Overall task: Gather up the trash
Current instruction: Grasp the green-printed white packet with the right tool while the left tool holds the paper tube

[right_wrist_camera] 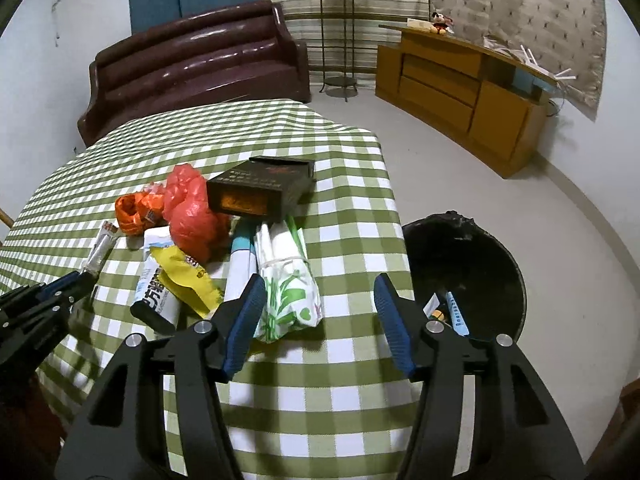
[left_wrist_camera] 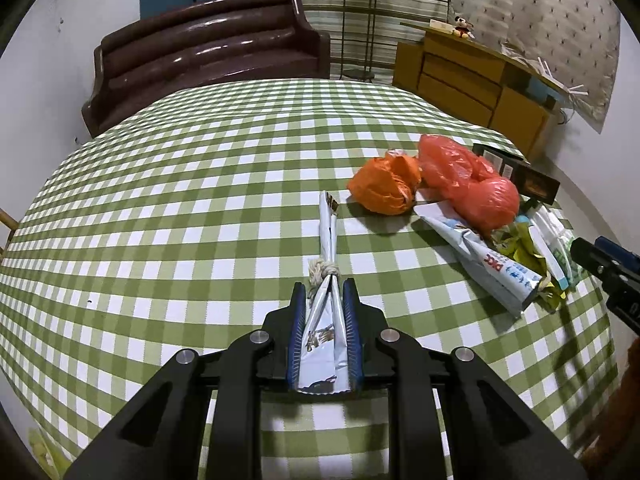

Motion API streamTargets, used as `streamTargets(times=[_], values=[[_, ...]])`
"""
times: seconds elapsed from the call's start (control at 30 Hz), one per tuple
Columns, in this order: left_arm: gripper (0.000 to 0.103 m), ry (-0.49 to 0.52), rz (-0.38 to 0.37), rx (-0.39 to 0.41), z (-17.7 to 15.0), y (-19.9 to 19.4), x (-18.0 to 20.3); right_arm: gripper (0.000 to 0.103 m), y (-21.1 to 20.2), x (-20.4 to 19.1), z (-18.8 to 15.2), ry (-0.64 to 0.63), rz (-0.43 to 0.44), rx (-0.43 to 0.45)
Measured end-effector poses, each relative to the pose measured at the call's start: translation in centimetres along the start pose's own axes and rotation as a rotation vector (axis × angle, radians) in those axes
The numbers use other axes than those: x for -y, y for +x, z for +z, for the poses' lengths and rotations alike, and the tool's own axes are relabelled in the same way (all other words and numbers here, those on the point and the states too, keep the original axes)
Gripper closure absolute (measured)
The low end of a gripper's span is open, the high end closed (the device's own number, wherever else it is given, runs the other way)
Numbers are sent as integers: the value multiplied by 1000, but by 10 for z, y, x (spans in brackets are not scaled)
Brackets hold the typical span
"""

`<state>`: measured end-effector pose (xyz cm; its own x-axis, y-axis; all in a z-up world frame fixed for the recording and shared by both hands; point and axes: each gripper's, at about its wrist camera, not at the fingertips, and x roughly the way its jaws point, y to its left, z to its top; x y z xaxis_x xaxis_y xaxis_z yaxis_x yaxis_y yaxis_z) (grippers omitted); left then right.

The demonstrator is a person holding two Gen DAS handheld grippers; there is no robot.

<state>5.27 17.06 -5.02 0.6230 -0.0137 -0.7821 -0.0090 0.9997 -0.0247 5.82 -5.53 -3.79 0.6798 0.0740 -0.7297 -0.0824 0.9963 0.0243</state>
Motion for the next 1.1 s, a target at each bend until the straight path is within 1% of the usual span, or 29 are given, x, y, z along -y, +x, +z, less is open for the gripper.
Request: streamTargets(times=[0.17,0.3,0.37,0.43,0.53,0.87,1.1], values=[[83,-6,7,4,2,0,-4,48,8,-6,5,-34,0,-5],[83,-4,10,3,3,1,-4,48,20,-9,7,-52,-6,-32],[83,0,13,5,2,1,-4,54,23,-9,8,-59,2,-45],[83,2,18,4,2,1,-2,57,25,-10,7,-68,7,-52],[83,0,16,2,3,3,-4,70,27,-13,5,-85,20,-64],[83,3,16,3,1,2,0,71,15,-10,-11,-87,35,-54],[83,14,3,15,-3,-6,12,71,-1,12,-16,-41,15,-14]])
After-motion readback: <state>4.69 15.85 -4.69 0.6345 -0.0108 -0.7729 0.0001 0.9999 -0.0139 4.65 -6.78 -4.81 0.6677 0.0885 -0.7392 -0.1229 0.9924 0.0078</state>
